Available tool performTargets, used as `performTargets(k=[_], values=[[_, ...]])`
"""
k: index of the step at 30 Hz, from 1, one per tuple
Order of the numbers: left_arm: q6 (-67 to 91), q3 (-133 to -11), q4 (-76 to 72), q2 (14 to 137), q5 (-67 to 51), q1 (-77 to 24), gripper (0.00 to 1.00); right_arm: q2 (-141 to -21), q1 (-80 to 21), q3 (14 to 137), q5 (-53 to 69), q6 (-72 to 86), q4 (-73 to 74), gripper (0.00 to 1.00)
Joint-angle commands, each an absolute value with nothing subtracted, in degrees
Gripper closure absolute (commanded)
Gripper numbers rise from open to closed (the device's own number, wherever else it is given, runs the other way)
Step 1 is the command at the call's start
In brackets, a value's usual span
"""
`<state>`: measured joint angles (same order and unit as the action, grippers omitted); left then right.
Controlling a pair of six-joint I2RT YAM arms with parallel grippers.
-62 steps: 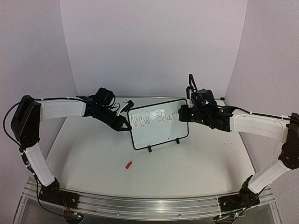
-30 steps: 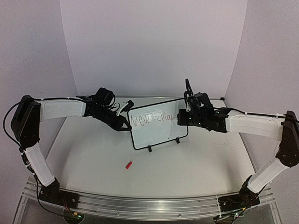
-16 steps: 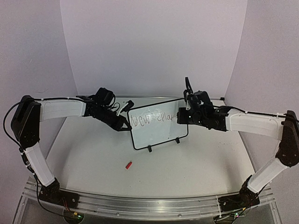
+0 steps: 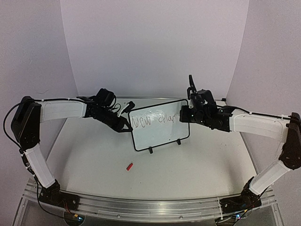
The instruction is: Write a sentence on the whiteboard
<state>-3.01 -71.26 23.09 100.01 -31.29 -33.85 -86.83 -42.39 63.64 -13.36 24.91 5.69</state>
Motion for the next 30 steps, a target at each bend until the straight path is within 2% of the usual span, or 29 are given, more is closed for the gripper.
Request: performTargets(k=[1,30], values=[[-3.65,-73.42,24.78,99.4,-29.37,-34.63,1.0,-86.25,-42.11,64.52,-15.68,24.69,4.47,1.0],[-3.65,-73.45,24.87,99.23,-29.21,-34.63,1.0,-85.51,-42.13,62.11,-13.7,26.88,5.71,1.0]])
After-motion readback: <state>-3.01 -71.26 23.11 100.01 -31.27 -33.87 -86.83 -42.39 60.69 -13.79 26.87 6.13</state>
